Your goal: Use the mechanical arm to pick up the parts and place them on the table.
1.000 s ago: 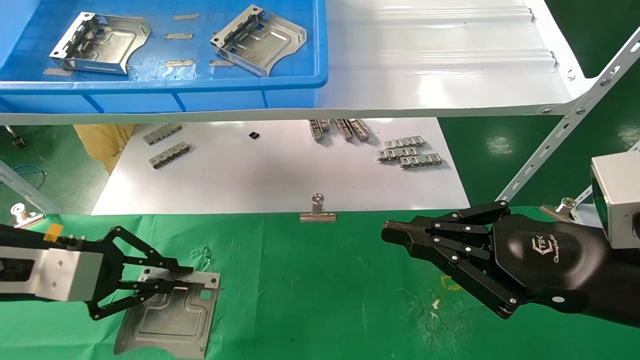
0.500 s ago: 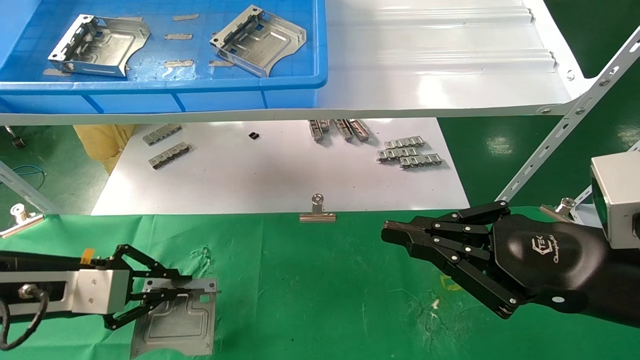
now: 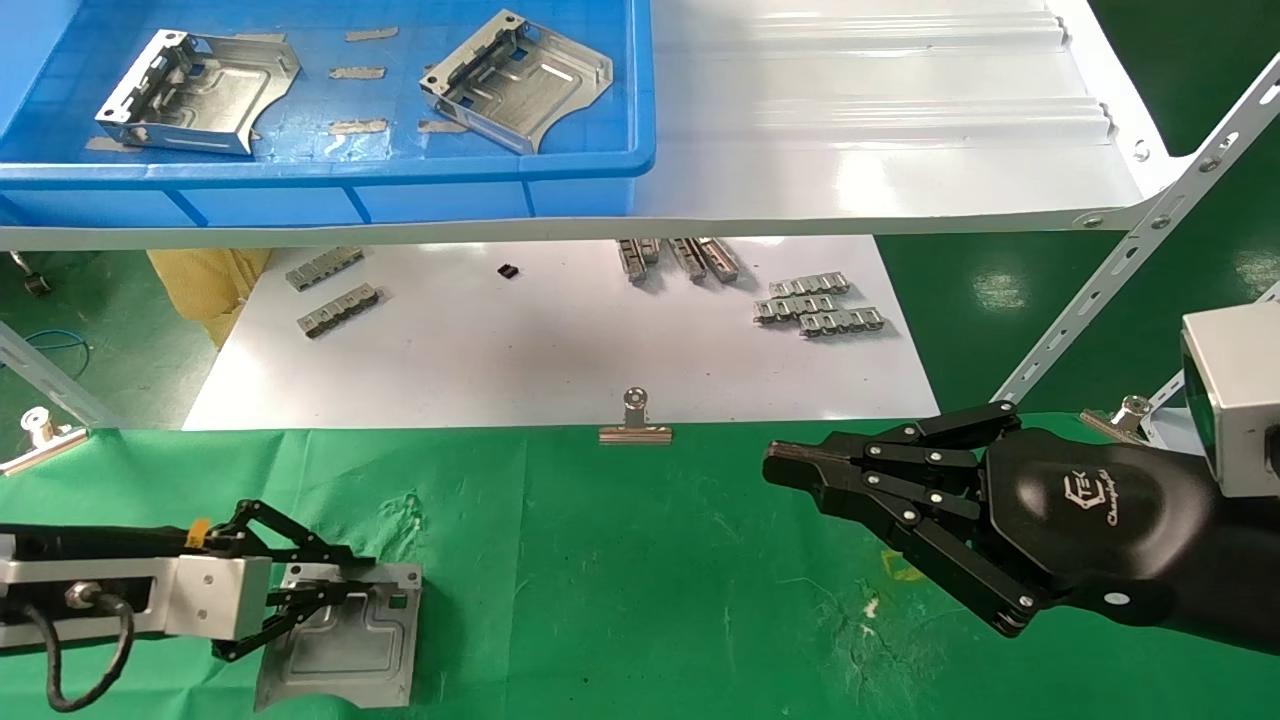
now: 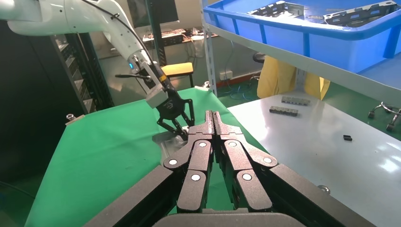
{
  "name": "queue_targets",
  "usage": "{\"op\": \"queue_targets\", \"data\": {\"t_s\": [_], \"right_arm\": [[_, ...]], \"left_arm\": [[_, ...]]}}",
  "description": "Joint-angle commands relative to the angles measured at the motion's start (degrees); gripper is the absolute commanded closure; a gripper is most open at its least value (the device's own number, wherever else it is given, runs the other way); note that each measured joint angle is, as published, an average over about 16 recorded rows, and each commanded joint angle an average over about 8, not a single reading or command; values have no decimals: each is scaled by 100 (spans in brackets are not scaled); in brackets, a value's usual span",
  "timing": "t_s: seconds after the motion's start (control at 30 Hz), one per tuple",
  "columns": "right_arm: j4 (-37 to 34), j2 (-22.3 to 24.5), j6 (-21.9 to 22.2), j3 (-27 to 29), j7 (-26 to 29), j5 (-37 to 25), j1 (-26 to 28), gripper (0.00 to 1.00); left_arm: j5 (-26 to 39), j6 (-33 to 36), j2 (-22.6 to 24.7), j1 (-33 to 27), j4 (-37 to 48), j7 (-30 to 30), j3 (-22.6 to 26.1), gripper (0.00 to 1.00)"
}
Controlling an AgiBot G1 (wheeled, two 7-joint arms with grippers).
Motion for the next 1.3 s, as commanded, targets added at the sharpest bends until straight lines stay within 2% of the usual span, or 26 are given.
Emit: {"op": "queue_targets", "data": {"t_s": [0.03,0.7,1.3], "right_arm": [[0,0,0,0,0,0,0,100],[0,0,0,0,0,0,0,100],[0,0,0,0,0,0,0,100]], "left_arm": [[30,-35,30,21,40,77,7,0],[24,-23,115,7,246,402,-32,0],[-111,-170,34,50,106,144,-84,0]]}}
